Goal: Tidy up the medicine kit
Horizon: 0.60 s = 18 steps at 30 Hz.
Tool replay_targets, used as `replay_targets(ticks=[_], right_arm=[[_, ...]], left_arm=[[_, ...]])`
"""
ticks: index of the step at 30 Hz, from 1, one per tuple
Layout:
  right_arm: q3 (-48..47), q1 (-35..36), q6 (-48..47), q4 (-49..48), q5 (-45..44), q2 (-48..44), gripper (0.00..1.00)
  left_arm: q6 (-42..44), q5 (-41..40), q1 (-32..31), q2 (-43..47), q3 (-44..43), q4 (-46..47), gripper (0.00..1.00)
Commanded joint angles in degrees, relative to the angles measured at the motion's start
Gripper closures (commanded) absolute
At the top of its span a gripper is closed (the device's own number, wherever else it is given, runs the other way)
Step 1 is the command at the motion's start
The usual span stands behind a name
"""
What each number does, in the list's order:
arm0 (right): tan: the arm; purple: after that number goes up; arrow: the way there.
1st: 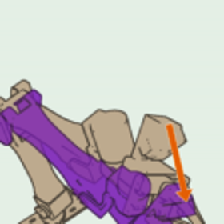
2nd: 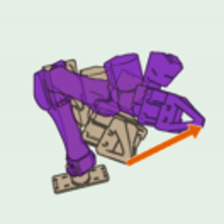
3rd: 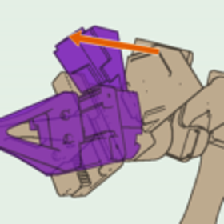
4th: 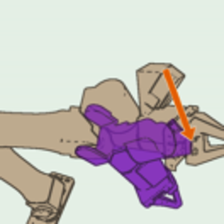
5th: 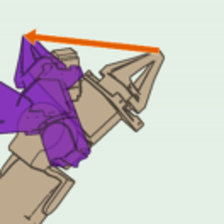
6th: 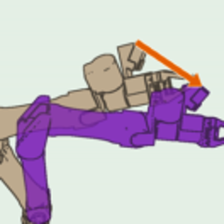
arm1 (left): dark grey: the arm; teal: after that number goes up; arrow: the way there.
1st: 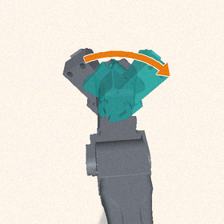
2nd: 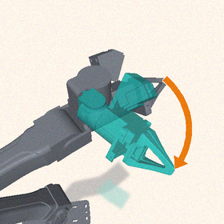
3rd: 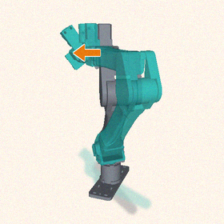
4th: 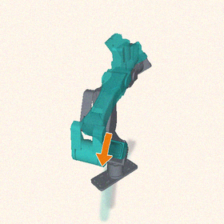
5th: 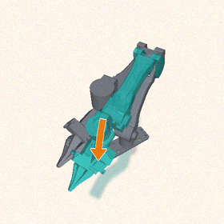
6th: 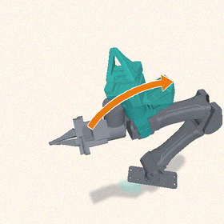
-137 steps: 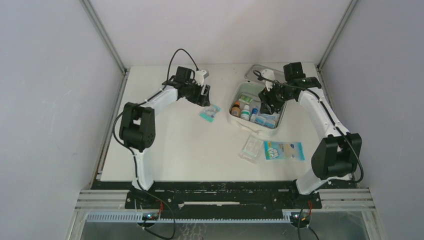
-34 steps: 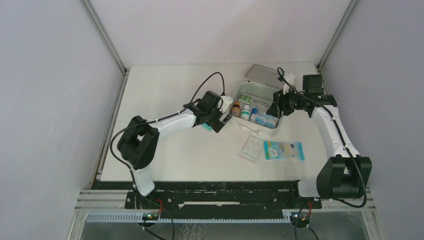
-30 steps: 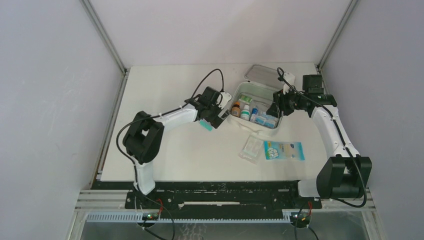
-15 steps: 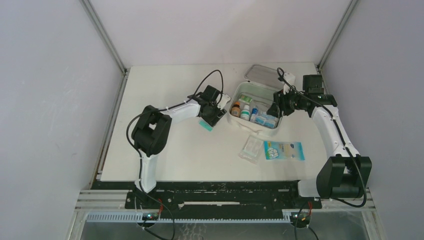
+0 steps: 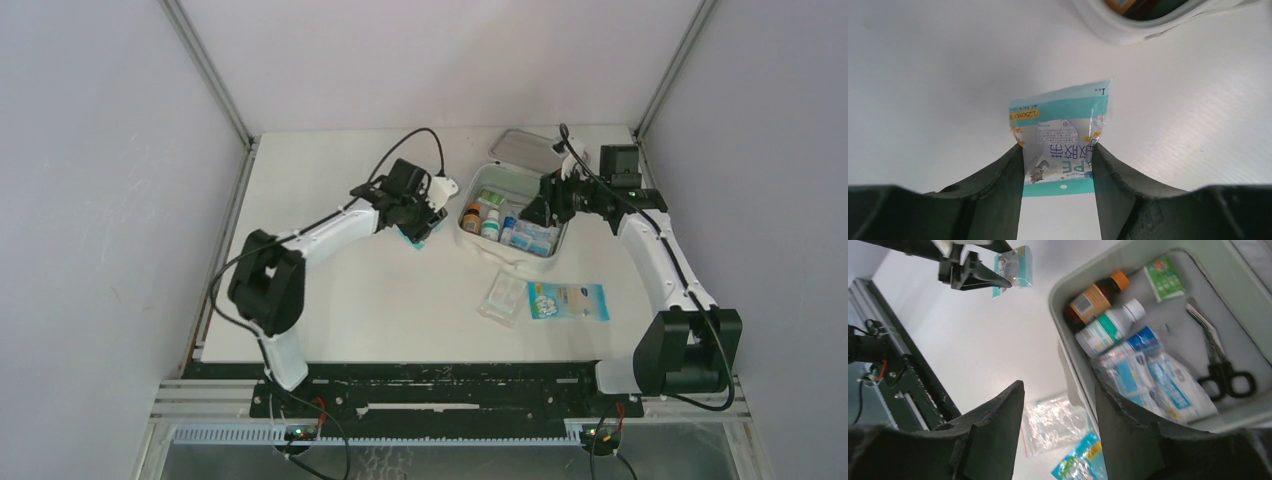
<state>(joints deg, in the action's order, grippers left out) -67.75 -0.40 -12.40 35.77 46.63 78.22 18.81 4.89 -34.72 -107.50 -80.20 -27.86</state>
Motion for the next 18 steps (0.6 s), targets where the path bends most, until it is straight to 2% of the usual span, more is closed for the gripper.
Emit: replay_targets(ticks=[1,5,11,15,18], right_arm=[[0.41,4.08,9.34,-10.22,4.45,2.42,0.45],[0.40,6.79,17.69,-17.48,9.33,5.96,0.40],[-0.75,11.76,24.96,-23.91,15.04,9.40,0.30],[-1.18,12.96,32.30,-29.63,17.97,11.50,0.27],[-2.61,14.25,34.30,-30.05,18.37,13.29,0.27]], left_arm=[[5.38,6.42,-0.28,11.62,0.25,-0.59,0.46],[3.97,11.08,-1.10,16.97,0.13,-0.68,0.44],[2.60,11.11,-3.80,20.18,0.53,0.90,0.44],[2.37,11.17,-5.01,21.00,1.25,1.89,0.44],[2.17,11.21,-5.72,20.91,1.25,2.31,0.44]])
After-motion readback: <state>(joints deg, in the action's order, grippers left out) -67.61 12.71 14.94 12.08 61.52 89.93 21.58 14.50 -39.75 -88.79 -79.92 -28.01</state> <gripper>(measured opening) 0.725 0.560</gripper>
